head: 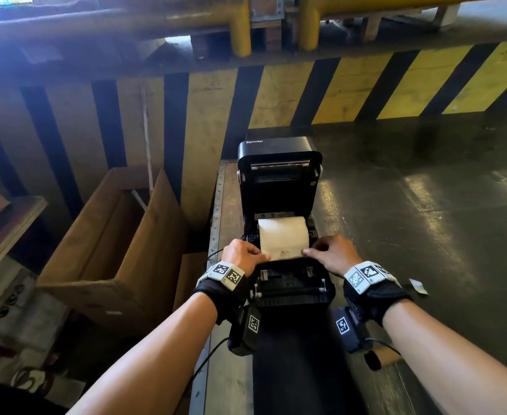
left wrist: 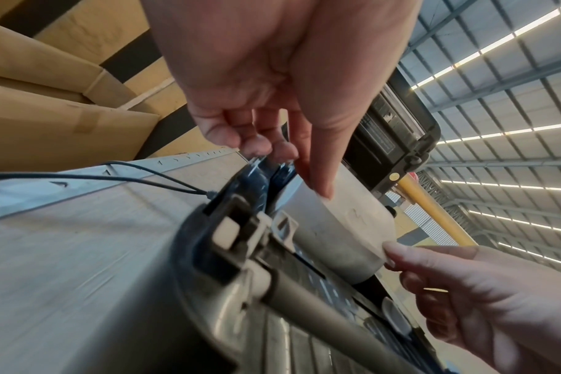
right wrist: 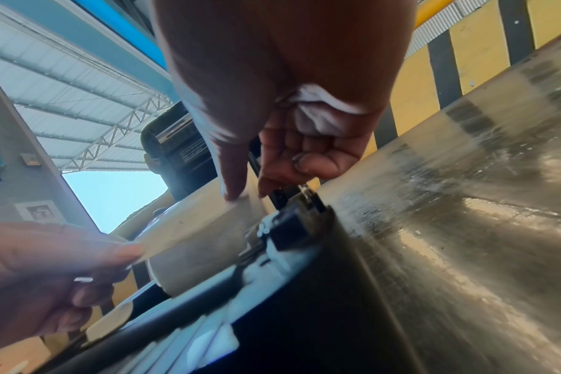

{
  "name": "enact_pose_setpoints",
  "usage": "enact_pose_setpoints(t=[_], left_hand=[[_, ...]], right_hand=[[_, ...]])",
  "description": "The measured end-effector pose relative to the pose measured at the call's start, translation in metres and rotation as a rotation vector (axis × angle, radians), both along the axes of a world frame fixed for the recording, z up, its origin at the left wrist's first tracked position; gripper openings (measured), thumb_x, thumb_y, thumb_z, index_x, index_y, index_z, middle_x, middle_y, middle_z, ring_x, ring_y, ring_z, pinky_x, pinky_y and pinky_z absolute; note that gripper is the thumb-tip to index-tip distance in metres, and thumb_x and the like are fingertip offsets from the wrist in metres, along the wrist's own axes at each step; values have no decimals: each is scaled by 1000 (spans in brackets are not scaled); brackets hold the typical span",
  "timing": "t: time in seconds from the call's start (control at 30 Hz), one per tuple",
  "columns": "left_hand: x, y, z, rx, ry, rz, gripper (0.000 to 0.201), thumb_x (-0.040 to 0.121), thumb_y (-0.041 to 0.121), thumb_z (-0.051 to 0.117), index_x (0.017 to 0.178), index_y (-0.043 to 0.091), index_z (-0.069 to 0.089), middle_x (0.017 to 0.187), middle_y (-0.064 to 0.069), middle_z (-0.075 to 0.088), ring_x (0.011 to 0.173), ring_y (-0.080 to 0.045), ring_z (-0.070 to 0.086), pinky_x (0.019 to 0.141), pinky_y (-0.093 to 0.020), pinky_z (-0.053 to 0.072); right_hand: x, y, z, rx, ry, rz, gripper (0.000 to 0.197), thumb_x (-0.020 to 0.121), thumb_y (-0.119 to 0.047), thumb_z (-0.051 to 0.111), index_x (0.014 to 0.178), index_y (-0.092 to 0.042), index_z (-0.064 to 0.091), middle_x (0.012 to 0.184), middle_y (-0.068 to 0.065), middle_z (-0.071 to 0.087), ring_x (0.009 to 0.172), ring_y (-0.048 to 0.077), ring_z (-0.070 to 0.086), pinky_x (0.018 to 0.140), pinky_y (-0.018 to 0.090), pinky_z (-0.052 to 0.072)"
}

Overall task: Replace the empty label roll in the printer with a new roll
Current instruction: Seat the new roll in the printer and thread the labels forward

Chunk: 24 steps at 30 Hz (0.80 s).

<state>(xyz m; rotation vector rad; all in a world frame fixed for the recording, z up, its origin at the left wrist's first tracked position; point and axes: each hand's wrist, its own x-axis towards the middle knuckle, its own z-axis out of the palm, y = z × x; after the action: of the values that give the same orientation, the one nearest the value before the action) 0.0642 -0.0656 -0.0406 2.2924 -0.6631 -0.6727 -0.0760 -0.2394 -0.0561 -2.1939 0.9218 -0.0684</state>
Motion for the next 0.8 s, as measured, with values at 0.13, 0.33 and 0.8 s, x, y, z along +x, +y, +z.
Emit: enact_pose_setpoints(t=[0.13,0.33,0.8], left_hand=[[0,1,-6,26,2,-20,24,74,35,77,82,12,76,82,-4,70,76,-17,63,66,-24,47],[1,1,-14,83,-9,-57,20,70,37,79,73,17,75,81,-4,74,75,-18,67,70,-29,57],[8,-2,-13,108,-27,-131,18,78,28,74,85,11,77,82,-4,69,71,-12,59,63,-23,47]], right_hand=[[-5,-2,-5,27,30,40,34,79,-42,67,97,-13,73,104,8,73,98,23,66,82,26,47],[-6,-1,-7,53,45,105,30,80,-35,67,101,-14,72,109,9,72,101,24,64,89,29,47],[0,-6,-10,92,100,97,28,76,-35,71,96,-15,74,104,8,73,95,21,65,79,24,45]])
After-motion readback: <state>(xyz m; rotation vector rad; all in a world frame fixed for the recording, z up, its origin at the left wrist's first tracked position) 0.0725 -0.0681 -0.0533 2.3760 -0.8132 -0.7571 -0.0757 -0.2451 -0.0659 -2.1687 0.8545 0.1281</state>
